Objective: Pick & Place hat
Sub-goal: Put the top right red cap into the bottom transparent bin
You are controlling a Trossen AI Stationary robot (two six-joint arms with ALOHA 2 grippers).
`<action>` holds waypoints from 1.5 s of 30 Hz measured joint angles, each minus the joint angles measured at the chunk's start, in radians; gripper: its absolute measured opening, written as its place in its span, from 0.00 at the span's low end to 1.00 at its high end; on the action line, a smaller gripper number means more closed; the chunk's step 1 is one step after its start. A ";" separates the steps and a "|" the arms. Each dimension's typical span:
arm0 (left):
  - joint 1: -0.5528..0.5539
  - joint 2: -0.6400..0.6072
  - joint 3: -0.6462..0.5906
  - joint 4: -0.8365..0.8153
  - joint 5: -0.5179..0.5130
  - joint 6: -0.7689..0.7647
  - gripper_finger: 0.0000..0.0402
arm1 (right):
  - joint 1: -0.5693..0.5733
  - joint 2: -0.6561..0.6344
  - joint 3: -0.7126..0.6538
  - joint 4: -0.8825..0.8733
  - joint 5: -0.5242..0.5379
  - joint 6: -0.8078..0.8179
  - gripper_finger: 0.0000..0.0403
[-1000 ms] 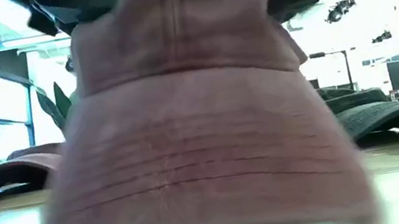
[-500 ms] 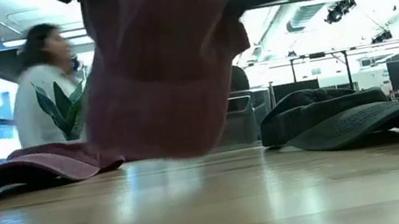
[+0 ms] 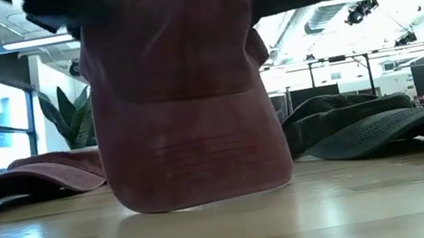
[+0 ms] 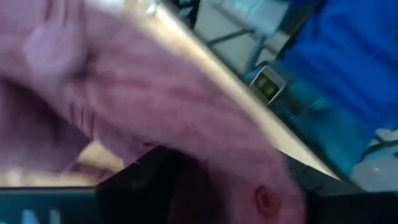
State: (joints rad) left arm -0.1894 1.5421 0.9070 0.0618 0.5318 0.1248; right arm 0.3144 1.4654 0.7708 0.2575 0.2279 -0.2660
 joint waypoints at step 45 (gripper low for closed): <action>0.027 0.000 0.015 0.164 -0.086 -0.367 0.04 | -0.120 0.134 0.000 0.238 -0.866 0.346 0.79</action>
State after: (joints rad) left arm -0.1627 1.5425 0.9217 0.2259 0.4460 -0.2423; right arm 0.1941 1.5994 0.7704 0.4951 -0.6377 0.0799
